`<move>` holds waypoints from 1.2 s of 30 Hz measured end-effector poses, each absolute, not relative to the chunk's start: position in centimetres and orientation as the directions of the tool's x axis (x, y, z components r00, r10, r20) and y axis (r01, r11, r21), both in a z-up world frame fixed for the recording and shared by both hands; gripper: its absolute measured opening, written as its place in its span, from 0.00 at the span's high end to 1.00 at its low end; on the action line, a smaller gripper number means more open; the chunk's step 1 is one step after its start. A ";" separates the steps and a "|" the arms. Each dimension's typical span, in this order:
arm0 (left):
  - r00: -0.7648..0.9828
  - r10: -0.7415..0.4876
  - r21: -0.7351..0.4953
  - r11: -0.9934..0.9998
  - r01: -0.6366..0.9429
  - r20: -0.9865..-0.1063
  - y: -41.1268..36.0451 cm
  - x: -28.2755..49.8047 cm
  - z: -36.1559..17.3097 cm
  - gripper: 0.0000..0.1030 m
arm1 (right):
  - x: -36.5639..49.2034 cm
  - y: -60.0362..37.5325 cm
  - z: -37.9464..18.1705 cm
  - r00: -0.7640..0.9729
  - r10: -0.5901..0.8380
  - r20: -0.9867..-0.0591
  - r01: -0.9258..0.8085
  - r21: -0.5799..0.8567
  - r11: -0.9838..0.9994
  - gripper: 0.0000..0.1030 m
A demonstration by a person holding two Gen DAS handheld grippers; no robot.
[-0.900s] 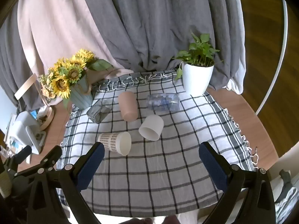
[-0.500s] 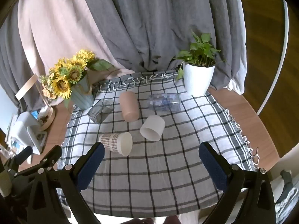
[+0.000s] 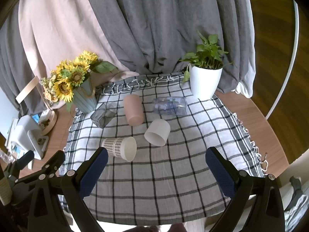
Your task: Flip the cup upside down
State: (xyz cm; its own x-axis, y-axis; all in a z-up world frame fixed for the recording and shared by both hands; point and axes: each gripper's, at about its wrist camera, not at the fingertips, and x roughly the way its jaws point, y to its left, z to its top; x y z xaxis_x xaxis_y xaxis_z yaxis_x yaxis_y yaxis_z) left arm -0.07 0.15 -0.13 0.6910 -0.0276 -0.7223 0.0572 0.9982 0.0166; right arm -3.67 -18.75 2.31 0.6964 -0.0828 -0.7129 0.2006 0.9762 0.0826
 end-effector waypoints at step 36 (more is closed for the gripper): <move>0.688 -0.021 0.017 0.999 0.049 -0.726 0.6 0.1 -0.3 0.00 | -3.3 -18.5 2.2 0.692 -0.080 -0.717 0.201 0.085 0.976 0.01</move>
State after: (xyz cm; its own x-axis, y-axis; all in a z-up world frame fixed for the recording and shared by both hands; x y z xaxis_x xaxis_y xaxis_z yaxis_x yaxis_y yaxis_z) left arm 0.08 0.61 -0.31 0.6878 -0.0214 -0.7256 0.0489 0.9987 0.0169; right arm -3.31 -18.47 2.17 0.6922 -0.0800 -0.7172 0.2006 0.9760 0.0847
